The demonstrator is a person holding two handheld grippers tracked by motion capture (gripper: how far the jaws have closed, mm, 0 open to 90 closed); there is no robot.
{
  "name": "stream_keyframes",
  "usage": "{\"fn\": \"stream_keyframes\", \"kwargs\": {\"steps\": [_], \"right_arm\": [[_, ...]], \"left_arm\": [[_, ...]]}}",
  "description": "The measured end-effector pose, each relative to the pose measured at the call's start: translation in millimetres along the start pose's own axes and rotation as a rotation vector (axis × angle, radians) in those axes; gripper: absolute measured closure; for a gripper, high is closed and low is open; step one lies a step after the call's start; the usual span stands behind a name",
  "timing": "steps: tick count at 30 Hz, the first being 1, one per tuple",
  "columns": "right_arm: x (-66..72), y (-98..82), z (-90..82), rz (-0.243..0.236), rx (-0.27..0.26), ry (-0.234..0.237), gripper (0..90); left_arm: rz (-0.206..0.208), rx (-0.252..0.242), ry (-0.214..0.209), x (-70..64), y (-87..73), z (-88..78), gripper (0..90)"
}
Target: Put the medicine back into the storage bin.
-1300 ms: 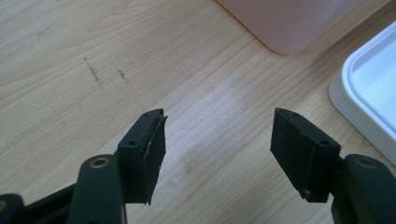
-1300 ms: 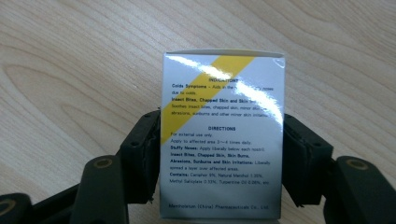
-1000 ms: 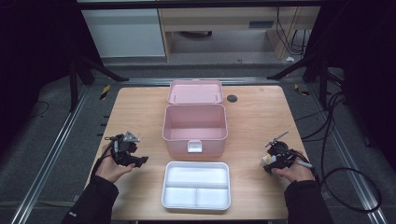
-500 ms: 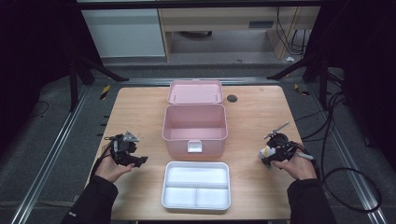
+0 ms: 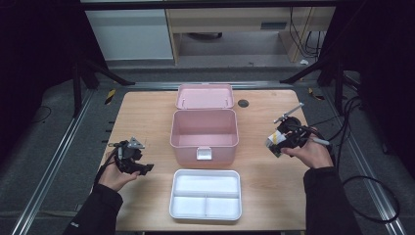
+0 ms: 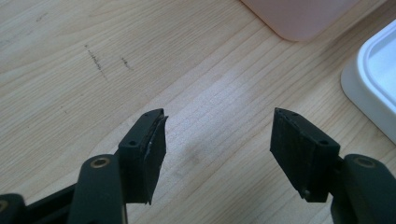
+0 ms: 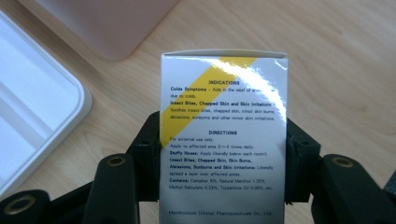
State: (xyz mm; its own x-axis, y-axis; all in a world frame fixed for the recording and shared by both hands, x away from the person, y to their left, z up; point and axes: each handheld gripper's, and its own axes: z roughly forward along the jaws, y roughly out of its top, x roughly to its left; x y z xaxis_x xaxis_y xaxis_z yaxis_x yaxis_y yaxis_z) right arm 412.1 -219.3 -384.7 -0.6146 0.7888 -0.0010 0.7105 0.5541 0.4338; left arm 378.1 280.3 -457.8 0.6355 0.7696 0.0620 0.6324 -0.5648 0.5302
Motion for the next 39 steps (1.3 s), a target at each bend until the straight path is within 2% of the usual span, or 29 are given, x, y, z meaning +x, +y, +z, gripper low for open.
{"fn": "stream_keyframes", "kwargs": {"steps": [5,10,19,25,39], "right_arm": [[3.1,21.7,-12.3,-0.031,-0.008,-0.006,45.2],[8.4,45.2,-20.8,-0.070,-0.018,0.007,45.2],[17.5,83.0,-26.1,-0.125,-0.046,0.018,45.2],[27.8,103.7,-20.7,-0.169,-0.057,0.033,45.1],[62.7,153.1,12.4,-0.272,-0.044,0.084,45.1]], "left_arm": [[0.001,0.005,-0.005,-0.2,0.1,1.0,36.2],[0.002,0.010,-0.006,0.2,-0.6,1.6,36.2],[-0.002,0.007,-0.007,2.6,-1.9,0.5,36.8],[-0.005,0.008,-0.004,4.3,-2.9,0.5,37.0],[-0.012,-0.004,-0.002,7.2,-3.6,-2.7,37.8]]}}
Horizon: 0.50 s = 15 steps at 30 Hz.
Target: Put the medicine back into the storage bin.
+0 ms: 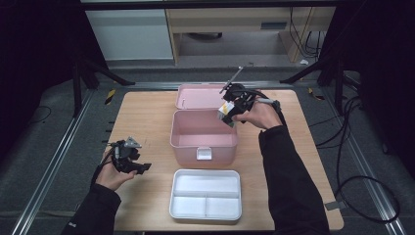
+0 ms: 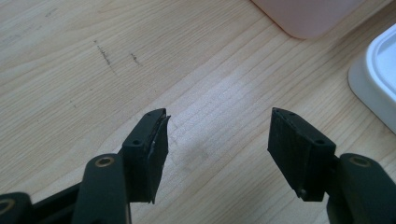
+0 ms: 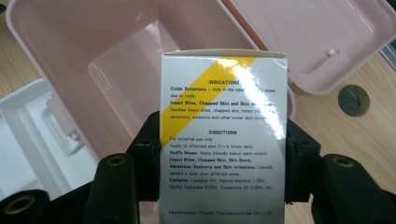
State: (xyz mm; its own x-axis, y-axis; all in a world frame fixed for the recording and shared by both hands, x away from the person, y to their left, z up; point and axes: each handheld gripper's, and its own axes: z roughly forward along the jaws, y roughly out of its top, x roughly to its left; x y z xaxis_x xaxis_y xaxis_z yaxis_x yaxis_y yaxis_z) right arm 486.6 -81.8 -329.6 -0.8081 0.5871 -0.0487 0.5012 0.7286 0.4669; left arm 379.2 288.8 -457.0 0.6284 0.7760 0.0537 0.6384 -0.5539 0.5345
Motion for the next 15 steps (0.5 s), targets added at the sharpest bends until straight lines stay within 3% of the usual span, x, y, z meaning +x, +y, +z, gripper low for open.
{"fn": "stream_keyframes", "kwargs": {"steps": [6,15], "right_arm": [[6.3,16.5,19.5,-0.027,-0.004,0.028,45.1],[13.8,28.9,56.0,-0.064,0.044,0.042,45.1]], "left_arm": [[0.000,-0.001,0.000,0.5,-0.3,-0.1,37.8],[0.001,-0.002,0.004,1.9,-1.4,-0.5,38.0]]}}
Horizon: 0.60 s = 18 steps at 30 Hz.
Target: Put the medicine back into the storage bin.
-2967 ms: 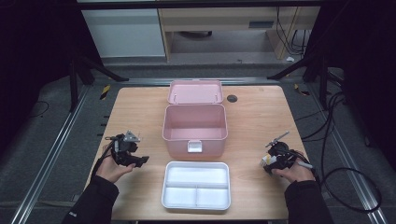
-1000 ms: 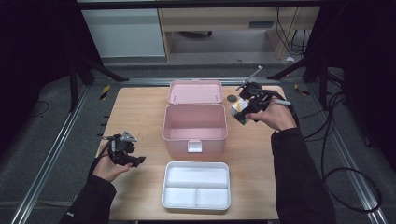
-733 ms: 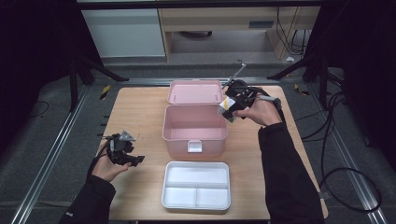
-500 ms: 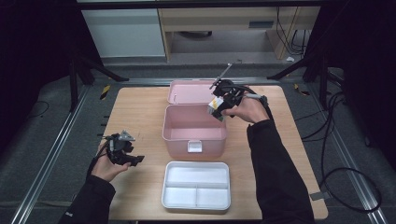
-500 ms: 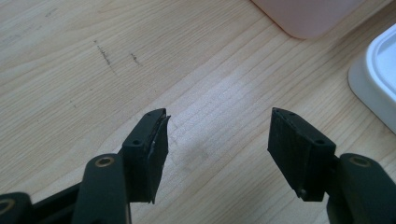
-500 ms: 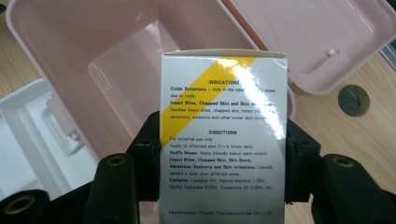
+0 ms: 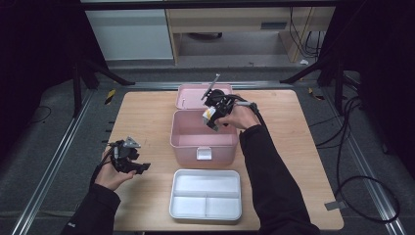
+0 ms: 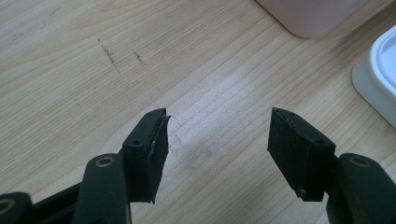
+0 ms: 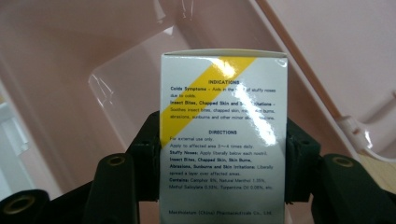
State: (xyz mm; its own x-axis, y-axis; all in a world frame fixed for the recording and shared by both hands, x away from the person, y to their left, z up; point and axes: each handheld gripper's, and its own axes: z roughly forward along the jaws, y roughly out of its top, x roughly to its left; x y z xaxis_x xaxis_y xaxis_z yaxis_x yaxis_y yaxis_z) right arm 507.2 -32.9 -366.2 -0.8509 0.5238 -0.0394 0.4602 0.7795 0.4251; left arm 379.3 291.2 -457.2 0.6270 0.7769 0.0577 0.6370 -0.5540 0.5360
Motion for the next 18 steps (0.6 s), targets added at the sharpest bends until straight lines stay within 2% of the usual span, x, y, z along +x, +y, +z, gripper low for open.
{"fn": "stream_keyframes", "kwargs": {"steps": [7,18], "right_arm": [[5.7,4.3,23.7,-0.033,0.037,0.011,45.1],[16.0,7.9,41.0,-0.068,0.068,0.028,44.5]], "left_arm": [[0.004,-0.003,0.000,-0.6,0.4,-1.1,38.0],[0.006,-0.003,-0.004,-0.8,0.4,-1.2,38.3]]}}
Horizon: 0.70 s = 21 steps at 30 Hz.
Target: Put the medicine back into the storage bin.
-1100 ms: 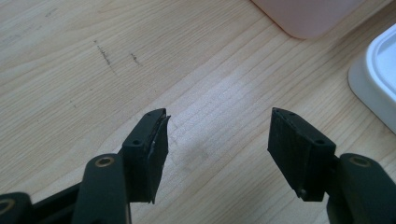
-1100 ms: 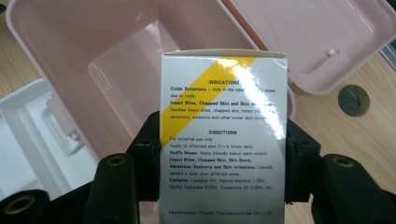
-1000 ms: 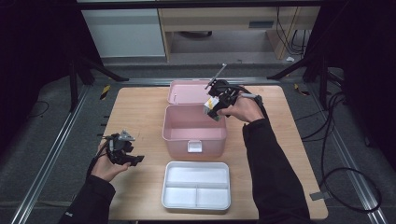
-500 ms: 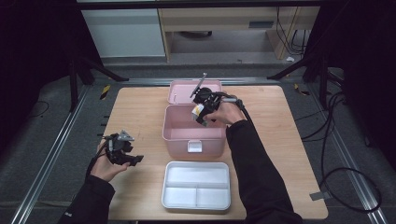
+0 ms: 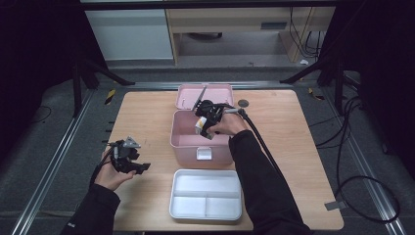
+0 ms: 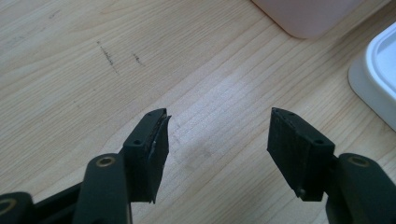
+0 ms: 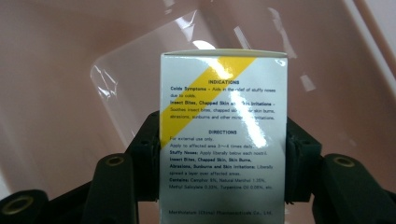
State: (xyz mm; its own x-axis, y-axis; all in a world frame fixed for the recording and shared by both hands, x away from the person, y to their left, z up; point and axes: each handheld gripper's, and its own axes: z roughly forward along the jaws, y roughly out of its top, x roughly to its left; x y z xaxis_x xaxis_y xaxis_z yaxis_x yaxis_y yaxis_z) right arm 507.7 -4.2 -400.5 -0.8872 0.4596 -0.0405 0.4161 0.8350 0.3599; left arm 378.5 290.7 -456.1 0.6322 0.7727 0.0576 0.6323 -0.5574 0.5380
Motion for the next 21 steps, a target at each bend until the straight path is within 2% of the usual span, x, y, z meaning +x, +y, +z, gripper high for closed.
{"fn": "stream_keyframes", "kwargs": {"steps": [5,11,13,21], "right_arm": [[1.2,-0.2,3.5,-0.003,0.003,0.001,44.2],[-1.6,-5.7,4.7,0.018,-0.013,0.008,43.6],[-2.2,-6.1,1.1,0.026,-0.032,0.015,43.7],[-0.2,-7.1,-24.4,0.022,-0.107,-0.012,43.8]], "left_arm": [[0.003,0.004,-0.002,-0.1,-0.1,0.4,38.5],[0.004,0.006,-0.001,0.4,-0.4,0.7,38.8],[0.005,0.006,-0.002,0.2,-0.2,0.8,38.9],[0.004,-0.002,0.002,1.7,-1.1,-0.5,40.4]]}}
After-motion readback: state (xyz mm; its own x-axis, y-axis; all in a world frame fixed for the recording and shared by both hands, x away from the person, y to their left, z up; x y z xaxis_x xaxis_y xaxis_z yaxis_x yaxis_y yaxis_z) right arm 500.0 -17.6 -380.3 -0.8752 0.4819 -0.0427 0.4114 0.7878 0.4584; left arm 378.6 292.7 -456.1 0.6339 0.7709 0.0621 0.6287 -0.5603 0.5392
